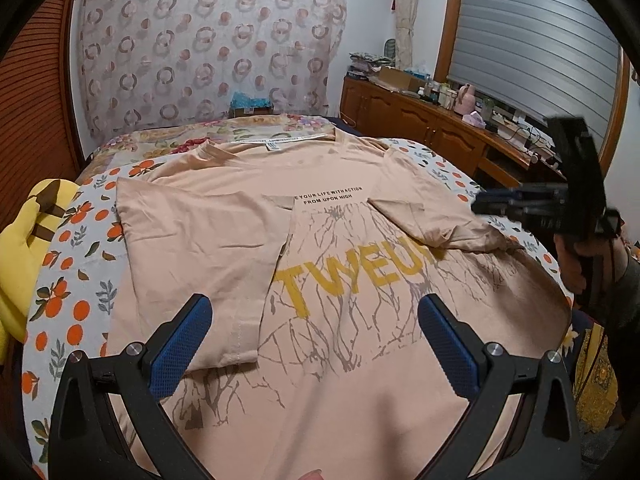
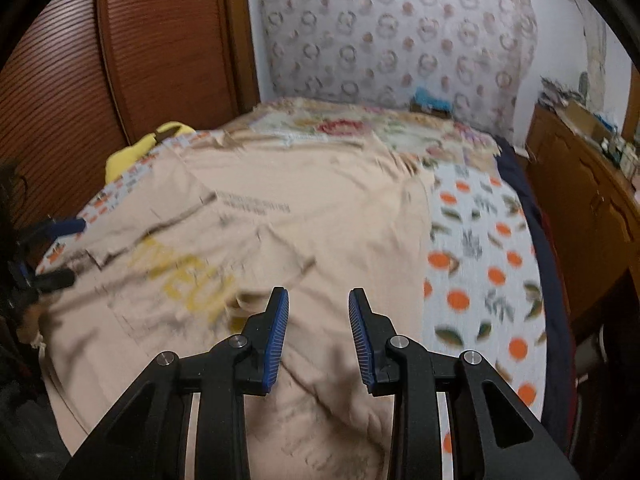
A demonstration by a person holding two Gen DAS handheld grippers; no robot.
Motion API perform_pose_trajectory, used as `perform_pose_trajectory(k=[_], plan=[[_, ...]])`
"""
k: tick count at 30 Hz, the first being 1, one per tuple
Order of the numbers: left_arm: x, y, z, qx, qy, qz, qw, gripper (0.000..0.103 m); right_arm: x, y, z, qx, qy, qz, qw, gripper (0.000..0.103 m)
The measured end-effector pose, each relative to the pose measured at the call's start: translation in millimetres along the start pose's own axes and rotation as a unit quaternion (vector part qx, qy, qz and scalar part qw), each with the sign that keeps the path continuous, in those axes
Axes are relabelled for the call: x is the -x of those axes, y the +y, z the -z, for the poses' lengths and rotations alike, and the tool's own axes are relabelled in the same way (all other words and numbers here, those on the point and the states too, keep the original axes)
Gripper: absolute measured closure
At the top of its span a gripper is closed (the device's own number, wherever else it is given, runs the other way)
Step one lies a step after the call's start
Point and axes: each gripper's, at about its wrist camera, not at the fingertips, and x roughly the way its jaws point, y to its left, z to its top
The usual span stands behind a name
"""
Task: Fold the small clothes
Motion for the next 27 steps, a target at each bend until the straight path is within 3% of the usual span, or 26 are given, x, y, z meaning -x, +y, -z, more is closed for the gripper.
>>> perform_pose_trajectory(k=[8,9,10,13,17,22,24,26,27], plan=[[-2.8,0.9,3.2,0.008,0.005,0.002,1.0000,0.000,-18.4,-12.7,19.3,-0.020,0.032,-0.007,0.999,0.071],[-3.6,0.1,3.6,0.007,0.006,0.003,1.0000,0.000,-18.9,-10.7,19.6,-0.017,0.034,-0.008,0.999,0.074],[-4.2,0.1,3.7,0.006,0.007,0.003,1.0000,0.000,-19.1,-8.0,19.7,-0.013,0.037,-0.014,0.999,0.088],[-5.3,0.2,4.3,0.005,0.008,0.003,0.9999,0.000,-13.5,-0.4,20.5,0.001,0.029,-0.029,0.999,0.095],[-5.4,-0.1,4.8,0.007,0.009,0.003,0.9999,0.000,-3.1,11.6,22.3,0.010,0.026,-0.054,0.998,0.096],[-5.1,0.1,4.1,0.006,0.010,0.004,0.9999,0.000,6.9,14.0,29.0,0.009,0.018,-0.052,0.998,0.095],[-5.1,-0.8,3.7,0.005,0.010,0.005,0.9999,0.000,12.9,4.7,30.6,0.003,0.004,-0.033,0.999,0.089],[-5.4,-2.2,3.5,0.003,0.012,0.006,0.9999,0.000,16.6,-1.3,29.3,-0.007,-0.003,-0.006,1.000,0.066],[-5.5,-3.3,3.5,0.002,0.013,0.006,0.9999,0.000,15.5,-6.8,28.6,-0.017,-0.003,0.001,1.000,0.065]])
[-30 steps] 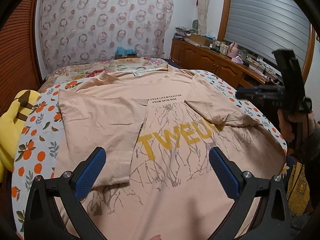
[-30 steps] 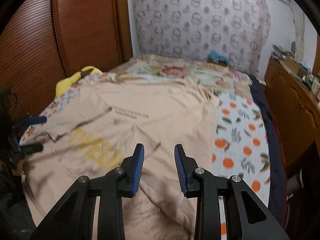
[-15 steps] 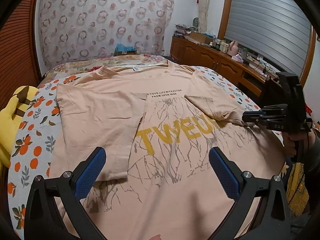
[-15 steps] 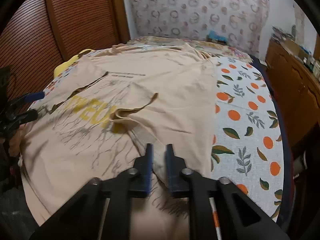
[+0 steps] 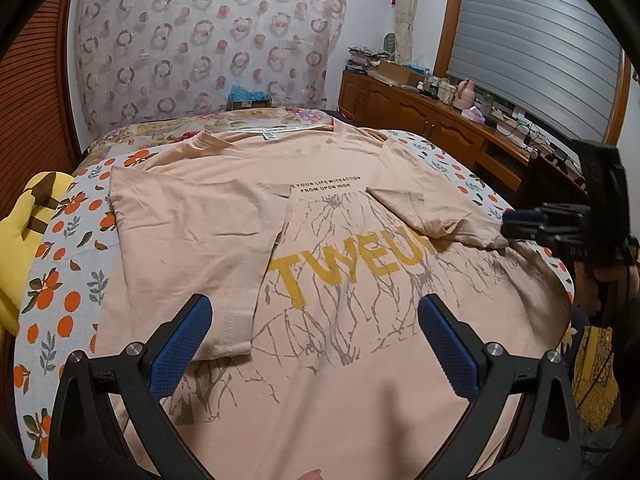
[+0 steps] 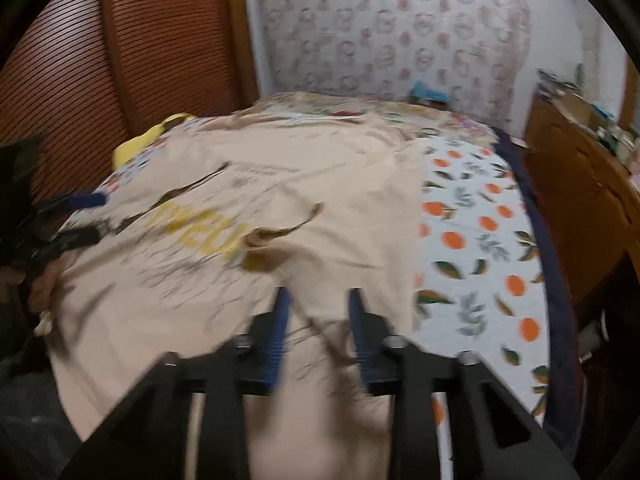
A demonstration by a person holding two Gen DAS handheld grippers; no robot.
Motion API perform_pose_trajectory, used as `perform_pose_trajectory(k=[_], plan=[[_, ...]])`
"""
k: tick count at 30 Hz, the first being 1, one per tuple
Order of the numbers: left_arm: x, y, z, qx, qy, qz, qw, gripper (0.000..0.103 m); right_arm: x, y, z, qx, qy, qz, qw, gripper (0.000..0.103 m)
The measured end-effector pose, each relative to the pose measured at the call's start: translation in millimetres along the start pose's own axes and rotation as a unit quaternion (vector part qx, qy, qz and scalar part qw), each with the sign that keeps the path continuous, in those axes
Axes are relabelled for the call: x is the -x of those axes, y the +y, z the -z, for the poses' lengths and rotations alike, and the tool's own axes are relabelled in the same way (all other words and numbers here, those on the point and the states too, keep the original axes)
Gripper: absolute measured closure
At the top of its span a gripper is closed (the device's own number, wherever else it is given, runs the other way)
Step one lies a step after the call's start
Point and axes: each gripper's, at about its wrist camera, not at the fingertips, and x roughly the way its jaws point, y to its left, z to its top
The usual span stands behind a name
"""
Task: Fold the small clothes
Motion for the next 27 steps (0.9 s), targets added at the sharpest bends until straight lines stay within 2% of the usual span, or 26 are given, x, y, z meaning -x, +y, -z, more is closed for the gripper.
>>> perform_pose_trajectory(k=[5,17,20,27], plan=[[-1.9,-1.1,-0.2,-0.004,0.004,0.001,1.0000,0.000,-18.0,-11.3,5.1,-0.023,0.032,-0.004,0.999,0.065],[-5.1,-0.8,1.5,-0.003,0.009,0.001,1.0000,0.000,-20.3,14.2,10.3,-0.010,0.045,-0.084,0.995,0.065],[-5.2,-0.8,1.5,-0.003,0.009,0.001,1.0000,0.000,-20.4,15.2,10.2,-0.003,0.046,-0.082,0.996,0.065],[-4.2,0.1,2.5,0.002,0.005,-0.004,1.0000,0.000,-22.8,9.3,-16.1,-0.009,0.010,-0.068,0.998,0.065]])
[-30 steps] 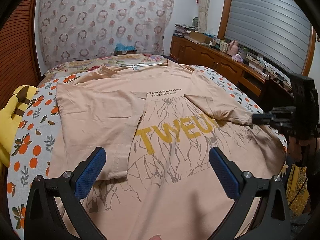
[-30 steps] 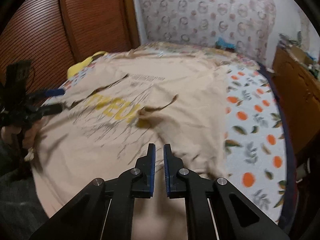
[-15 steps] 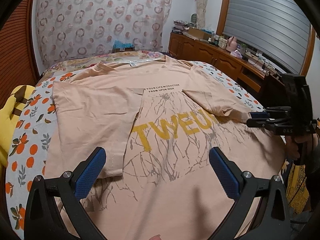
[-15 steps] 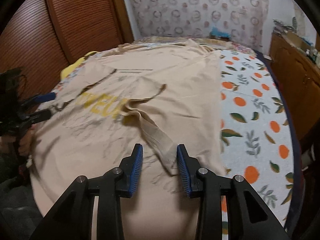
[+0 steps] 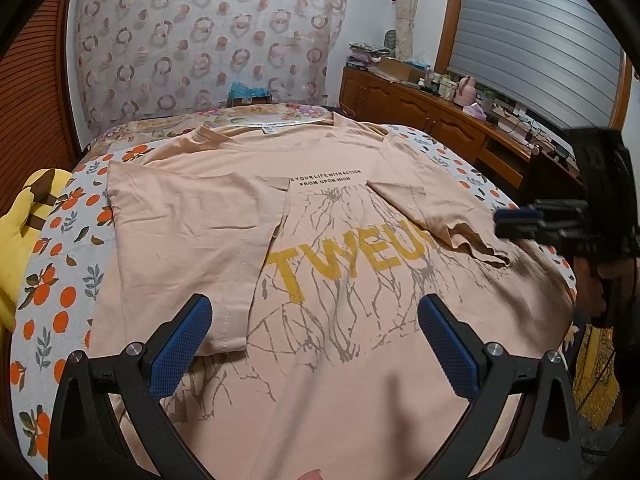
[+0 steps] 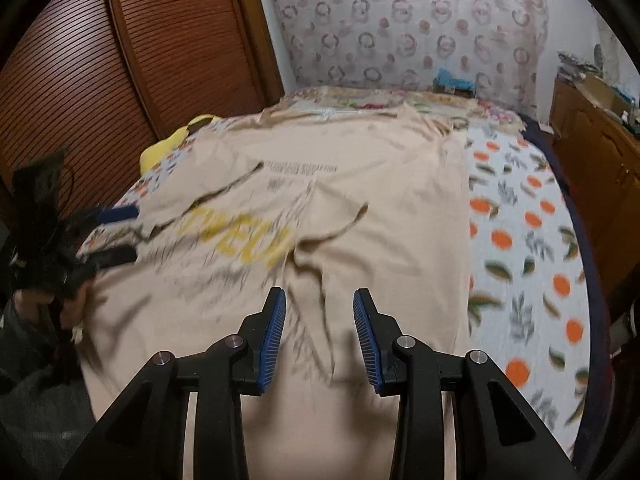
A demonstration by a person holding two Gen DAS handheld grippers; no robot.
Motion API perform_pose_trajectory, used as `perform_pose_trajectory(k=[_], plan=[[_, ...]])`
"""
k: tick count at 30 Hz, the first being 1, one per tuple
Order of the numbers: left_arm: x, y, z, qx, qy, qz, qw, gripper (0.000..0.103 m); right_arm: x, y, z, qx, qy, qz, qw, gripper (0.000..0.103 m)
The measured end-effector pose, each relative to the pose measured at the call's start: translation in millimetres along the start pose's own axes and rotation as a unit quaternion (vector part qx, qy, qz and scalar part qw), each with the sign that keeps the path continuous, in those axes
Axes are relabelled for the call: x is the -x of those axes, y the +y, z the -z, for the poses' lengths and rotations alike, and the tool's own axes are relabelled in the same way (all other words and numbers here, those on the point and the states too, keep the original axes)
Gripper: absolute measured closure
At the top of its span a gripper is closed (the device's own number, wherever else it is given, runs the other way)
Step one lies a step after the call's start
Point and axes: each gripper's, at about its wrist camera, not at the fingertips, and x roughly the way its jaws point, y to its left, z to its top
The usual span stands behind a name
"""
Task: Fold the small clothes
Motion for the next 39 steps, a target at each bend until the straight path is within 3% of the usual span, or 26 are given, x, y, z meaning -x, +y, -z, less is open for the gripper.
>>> perform_pose_trajectory(k=[5,12,15,17,22,25,27,31,39], plan=[[2.7,5.9,-1.1,0.006,-0.005,-0.003,1.0000,0.000,-35.0,-11.1,-22.5,-0.023,0.002,-0.005,1.000,0.065],[3.7,13.8,0.6,0.014,-0.007,-0.005,0.9999,0.000,-80.4,-12.5,-38.0,-0.030,0.029,0.024,0.999,0.065],[2.9,16.8,2.5,0.017,-0.005,-0.005,0.9998,0.000,-86.4,-6.0,-44.5,-0.007,0.028,0.047,0.998,0.078],[2.4,18.7,3.3,0.019,-0.005,-0.005,0.9998,0.000,-90.1,-1.1,-48.3,-0.007,0.032,0.033,0.999,0.096],[3.0,20.9,4.9,0.023,-0.005,-0.004,0.9997,0.000,-103.5,14.5,-59.0,0.000,0.036,-0.004,0.999,0.096],[4.3,21.5,4.7,0.024,-0.006,-0.004,0.9997,0.000,-107.4,18.7,-65.2,-0.019,0.036,-0.058,0.997,0.096],[4.3,21.6,4.6,0.024,-0.006,-0.005,0.9997,0.000,-107.3,21.5,-67.6,-0.012,0.034,-0.064,0.997,0.095],[6.8,25.0,3.9,0.027,-0.010,-0.006,0.9996,0.000,-103.6,26.6,-71.6,0.001,0.010,-0.045,0.999,0.074],[10.0,31.5,-2.1,0.024,-0.015,-0.017,0.9995,0.000,-100.4,24.1,-63.4,0.023,0.002,-0.006,1.000,0.063]])
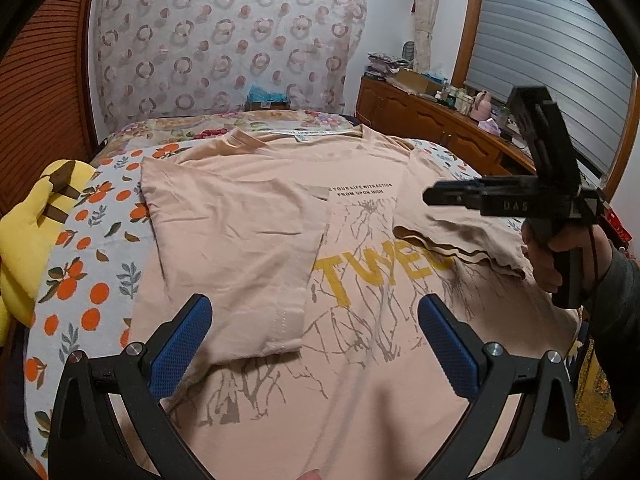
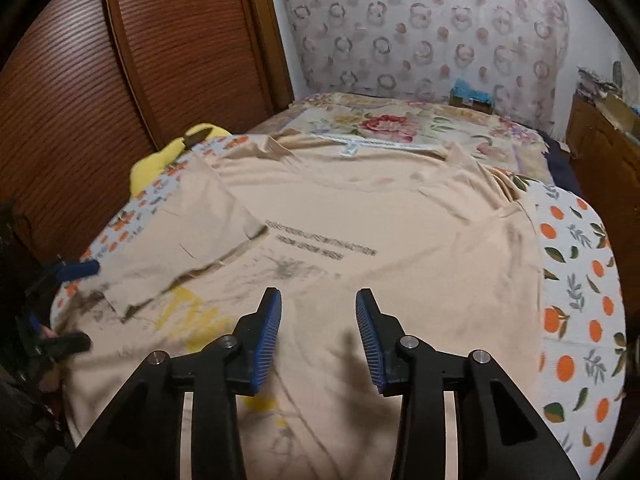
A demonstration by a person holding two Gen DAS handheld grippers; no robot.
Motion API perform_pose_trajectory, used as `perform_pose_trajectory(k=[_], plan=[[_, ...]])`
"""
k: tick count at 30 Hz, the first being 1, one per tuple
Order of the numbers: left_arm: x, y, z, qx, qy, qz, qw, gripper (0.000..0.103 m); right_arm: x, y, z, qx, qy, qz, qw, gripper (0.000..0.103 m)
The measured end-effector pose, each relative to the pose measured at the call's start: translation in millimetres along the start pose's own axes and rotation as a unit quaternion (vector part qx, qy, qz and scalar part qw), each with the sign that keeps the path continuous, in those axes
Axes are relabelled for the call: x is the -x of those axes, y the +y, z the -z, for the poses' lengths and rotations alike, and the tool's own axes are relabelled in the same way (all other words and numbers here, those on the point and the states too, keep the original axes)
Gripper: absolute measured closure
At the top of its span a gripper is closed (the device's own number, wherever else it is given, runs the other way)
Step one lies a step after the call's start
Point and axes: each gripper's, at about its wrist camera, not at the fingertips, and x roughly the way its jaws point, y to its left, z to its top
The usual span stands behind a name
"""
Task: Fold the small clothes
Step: 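Grasp the remaining side edge with the right gripper and fold it toward center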
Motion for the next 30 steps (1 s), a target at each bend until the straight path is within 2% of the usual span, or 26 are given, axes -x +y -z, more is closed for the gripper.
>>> perform_pose_trajectory(k=[7,9,11,13,20,27,30], plan=[[-5.9,8.0,-18.1,-0.019,-0.001,-0.010,0.9998,0.000,-0.5,-14.5,-7.4,-0.003,0.007,0.013,1.000,0.061],[-12.0,12.8,-25.2,-0.027,0.001,-0.022,0.9994,0.000,-0.3,-20.9,-9.5,-0.007,0.005,0.015,1.000,0.054],[-17.2,17.1,-29.8,-0.030,0.005,-0.025,0.9992,0.000,-2.4,-25.3,-11.9,-0.008,0.005,0.023,1.000,0.042],[-24.9,24.2,-36.6,-0.031,0.010,-0.031,0.9990,0.000,-5.1,-29.9,-13.8,-0.002,0.006,0.038,0.999,0.037],[-46.4,46.7,-58.1,-0.033,0.022,-0.051,0.9979,0.000,-16.8,-56.3,-29.6,-0.014,0.017,0.089,0.996,0.037],[-73.1,71.1,-80.5,-0.026,0.039,-0.065,0.9968,0.000,-35.5,-74.2,-42.4,-0.033,0.022,0.107,0.993,0.037],[-82.6,82.0,-87.8,-0.024,0.046,-0.072,0.9960,0.000,-45.6,-73.0,-41.3,-0.046,0.026,0.100,0.994,0.037]])
